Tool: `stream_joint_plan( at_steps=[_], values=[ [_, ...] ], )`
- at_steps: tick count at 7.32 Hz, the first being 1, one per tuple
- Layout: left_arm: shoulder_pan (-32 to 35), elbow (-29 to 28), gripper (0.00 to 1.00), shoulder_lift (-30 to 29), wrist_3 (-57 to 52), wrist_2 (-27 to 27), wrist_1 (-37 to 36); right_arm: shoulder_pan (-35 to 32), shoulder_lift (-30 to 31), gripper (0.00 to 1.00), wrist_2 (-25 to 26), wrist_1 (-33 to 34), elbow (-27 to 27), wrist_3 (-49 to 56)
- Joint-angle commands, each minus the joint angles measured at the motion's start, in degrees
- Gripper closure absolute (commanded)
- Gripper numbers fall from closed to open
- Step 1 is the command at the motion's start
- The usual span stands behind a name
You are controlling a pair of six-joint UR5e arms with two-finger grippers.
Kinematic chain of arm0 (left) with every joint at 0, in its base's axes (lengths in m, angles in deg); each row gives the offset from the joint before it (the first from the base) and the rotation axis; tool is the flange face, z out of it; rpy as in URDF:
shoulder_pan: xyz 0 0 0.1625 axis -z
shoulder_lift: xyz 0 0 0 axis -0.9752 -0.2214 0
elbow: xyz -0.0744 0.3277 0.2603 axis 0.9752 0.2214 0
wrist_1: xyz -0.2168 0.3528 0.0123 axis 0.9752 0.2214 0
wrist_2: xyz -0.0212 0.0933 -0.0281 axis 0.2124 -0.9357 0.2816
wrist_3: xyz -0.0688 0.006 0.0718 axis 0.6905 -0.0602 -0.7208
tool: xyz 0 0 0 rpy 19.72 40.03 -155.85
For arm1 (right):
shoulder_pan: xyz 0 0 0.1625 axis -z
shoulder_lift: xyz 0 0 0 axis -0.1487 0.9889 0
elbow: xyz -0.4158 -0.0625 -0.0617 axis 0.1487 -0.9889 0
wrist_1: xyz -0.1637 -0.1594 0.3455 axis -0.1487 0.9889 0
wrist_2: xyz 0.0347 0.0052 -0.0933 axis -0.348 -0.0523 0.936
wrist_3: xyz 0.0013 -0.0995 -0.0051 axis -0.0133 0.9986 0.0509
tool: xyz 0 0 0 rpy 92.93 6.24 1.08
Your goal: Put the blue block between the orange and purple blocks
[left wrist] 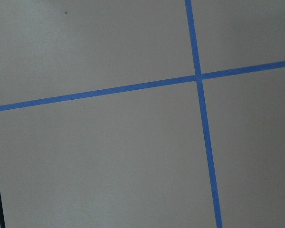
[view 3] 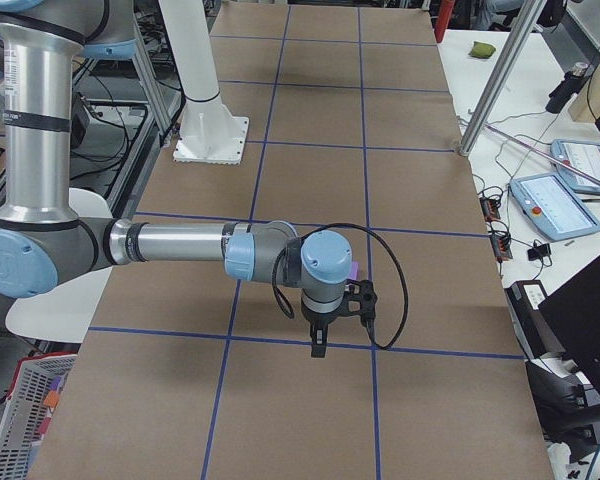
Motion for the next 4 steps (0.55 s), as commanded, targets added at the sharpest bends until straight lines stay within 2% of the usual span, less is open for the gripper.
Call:
stream_joint_plan(
  at_steps=[1,4],
  values=[
    [0.0,0.18,0.0,0.02,0.0,0.0,0.05,0.18,-0.28,0.0,0.0,-0.03,0.05,-0.01],
    [-0.08,0.18,0.0,0.02,0.0,0.0,-0.04,0.18,-0.54,0.0,-0.09,-0.03,0.22,-0.1]
  ],
)
